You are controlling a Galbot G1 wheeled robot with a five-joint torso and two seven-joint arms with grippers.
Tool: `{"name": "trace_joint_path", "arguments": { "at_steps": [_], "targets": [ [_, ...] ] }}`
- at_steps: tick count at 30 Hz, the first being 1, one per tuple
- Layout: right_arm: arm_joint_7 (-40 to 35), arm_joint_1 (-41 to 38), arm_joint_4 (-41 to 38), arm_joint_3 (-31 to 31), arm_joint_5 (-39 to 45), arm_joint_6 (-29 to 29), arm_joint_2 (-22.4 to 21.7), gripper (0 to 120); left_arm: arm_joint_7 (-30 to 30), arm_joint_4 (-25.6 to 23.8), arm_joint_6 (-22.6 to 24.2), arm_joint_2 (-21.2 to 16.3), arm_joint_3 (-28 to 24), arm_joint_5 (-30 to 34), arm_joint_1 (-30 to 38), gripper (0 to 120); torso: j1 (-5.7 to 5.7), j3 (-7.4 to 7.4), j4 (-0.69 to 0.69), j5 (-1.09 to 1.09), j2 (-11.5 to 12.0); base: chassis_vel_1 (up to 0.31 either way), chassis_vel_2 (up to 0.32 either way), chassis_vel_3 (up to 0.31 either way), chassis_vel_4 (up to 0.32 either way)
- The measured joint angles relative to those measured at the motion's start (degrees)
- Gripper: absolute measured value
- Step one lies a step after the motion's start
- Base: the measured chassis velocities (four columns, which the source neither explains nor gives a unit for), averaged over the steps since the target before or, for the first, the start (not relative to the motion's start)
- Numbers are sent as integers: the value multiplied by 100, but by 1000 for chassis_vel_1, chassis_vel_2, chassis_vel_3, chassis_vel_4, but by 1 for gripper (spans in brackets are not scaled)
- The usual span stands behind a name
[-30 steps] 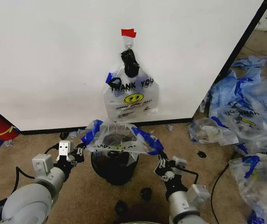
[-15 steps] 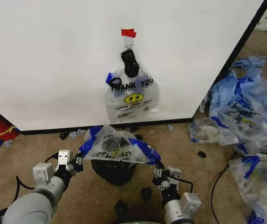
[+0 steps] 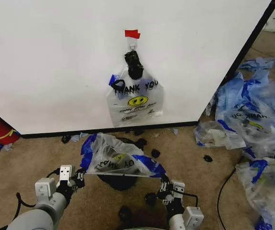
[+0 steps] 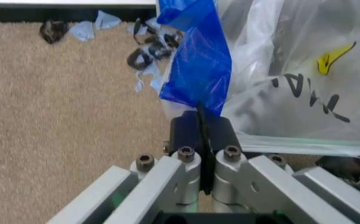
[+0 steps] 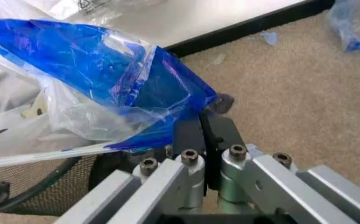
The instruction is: Pick up the garbage bag from the wall and place it over the trash bin.
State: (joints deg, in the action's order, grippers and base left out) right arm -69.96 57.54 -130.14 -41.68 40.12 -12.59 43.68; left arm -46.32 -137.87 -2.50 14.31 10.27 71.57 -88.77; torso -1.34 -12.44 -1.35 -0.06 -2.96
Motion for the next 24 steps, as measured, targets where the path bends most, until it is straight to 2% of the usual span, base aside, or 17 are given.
{"name": "trace_joint_path", "arguments": {
  "at_steps": [14, 18, 24],
  "targets": [
    [-96, 222, 113, -10, -153, 68, -100, 0, -135, -67, 78, 162, 44, -19, -520, 0, 0, 0, 0, 0, 0, 0, 0, 0, 0],
    [-95, 205, 268, -47, -177, 59, -60, 0, -136, 47, 76, 325, 59, -235, -776, 0, 0, 0, 0, 0, 0, 0, 0, 0, 0],
    [-74, 82, 474, -57, -176, 44, -2, 0, -88, 219, 64, 451, 0, -337, -808, 0, 0, 0, 0, 0, 0, 0, 0, 0, 0]
  ]
}}
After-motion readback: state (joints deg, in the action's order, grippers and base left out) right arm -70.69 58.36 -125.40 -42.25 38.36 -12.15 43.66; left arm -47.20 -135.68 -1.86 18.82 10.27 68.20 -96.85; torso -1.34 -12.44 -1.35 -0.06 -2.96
